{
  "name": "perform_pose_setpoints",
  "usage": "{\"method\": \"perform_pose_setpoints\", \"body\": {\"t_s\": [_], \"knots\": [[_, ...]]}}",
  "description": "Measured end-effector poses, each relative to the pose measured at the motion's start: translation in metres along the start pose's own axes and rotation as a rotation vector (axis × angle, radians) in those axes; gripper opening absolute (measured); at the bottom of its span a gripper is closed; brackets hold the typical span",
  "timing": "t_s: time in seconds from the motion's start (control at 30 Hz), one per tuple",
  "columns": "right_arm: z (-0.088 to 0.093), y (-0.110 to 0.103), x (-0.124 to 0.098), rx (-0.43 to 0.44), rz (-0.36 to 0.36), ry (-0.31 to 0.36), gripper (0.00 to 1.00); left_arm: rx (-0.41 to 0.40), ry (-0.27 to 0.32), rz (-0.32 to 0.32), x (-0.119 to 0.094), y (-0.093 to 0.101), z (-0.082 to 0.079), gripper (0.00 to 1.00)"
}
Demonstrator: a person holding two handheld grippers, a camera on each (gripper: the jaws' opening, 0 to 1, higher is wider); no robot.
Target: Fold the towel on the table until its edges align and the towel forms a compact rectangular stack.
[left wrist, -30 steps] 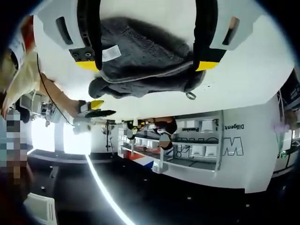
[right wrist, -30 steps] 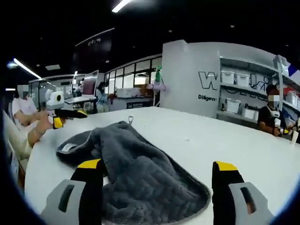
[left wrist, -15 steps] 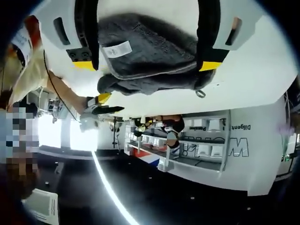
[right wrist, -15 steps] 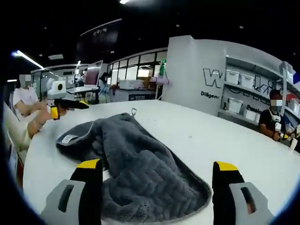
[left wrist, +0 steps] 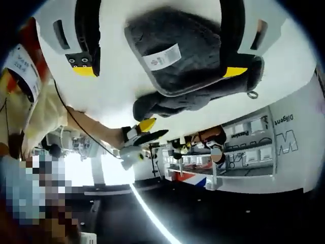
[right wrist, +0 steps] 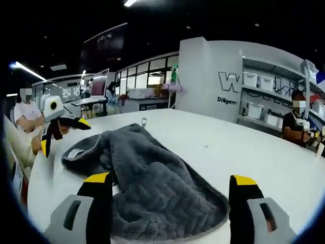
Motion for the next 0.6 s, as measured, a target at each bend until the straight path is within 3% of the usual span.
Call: {"method": "perform_pose_setpoints", "body": {"t_s": [0.13, 0.27, 0.5, 0.6], "knots": [[0.000, -0.001, 0.000, 0.000, -0.001, 0.001, 0.96, -0.014, 0.013, 0.010, 0.006, 0.005, 0.003, 0.91], [0.000, -0.001, -0.001, -0.005, -0.008, -0.001, 0.96, -0.003, -0.015, -0.003, 0.009, 0.006, 0.008, 0.89], [0.000, -0.005, -0.001, -0.009, -0.021, -0.005, 0.94, 0.025, -0.040, -0.056, 0.009, -0.002, 0.014, 0.65], [-0.001, -0.004, -0.001, -0.011, -0.024, -0.004, 0.94, 0.026, -0.046, -0.070, 0.008, -0.005, 0.016, 0.60]]}}
Point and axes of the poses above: the point that each gripper's makers call its tool centre point, and the gripper's own axes: x roughly forward along the fingers, y roughly to its right, z roughly out of its underside, the point moved 4 cm from there along -x, roughly backward along the fingers, and after that the axes turned 15 degrees about x, right-handed, at the moved point
